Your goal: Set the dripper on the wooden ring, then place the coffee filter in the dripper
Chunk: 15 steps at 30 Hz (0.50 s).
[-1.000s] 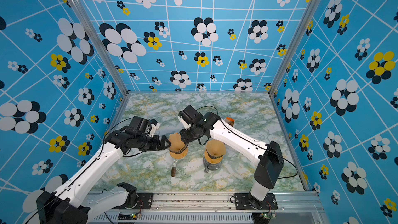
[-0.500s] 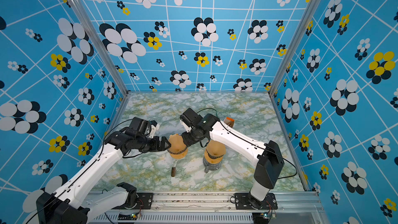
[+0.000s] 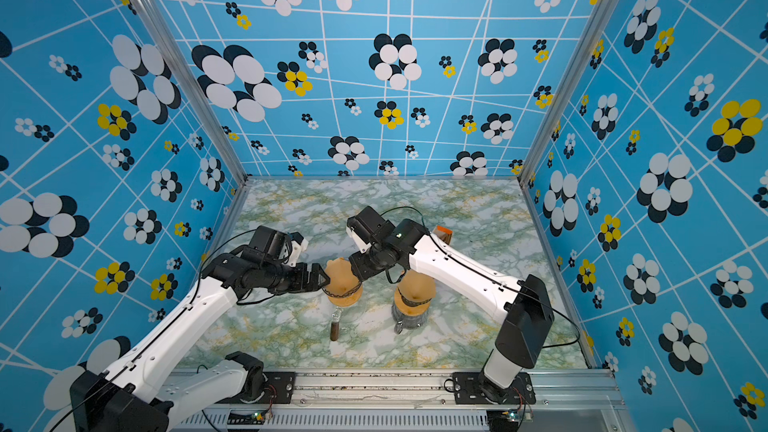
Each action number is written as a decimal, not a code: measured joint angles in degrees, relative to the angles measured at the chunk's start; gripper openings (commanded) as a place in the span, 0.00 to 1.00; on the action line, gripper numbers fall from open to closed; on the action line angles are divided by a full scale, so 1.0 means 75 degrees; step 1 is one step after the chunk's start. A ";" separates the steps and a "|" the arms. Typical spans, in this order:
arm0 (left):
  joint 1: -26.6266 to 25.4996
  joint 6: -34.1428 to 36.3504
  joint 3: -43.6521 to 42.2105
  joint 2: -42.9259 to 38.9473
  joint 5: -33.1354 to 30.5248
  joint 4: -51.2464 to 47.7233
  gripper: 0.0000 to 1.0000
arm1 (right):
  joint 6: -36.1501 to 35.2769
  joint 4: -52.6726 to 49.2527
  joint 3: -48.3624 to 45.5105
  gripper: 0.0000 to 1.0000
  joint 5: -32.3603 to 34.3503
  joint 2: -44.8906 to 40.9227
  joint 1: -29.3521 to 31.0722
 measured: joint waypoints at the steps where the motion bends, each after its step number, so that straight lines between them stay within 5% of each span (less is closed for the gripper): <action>1: 0.0000 0.0000 0.0000 0.0000 0.0023 0.0003 0.99 | 0.0015 0.0064 -0.0003 0.56 -0.0052 -0.0090 -0.0006; 15: 0.0000 -0.0166 0.0038 -0.0009 0.0204 0.0105 0.99 | 0.0102 0.0356 -0.0618 0.56 -0.0041 -0.0921 -0.0172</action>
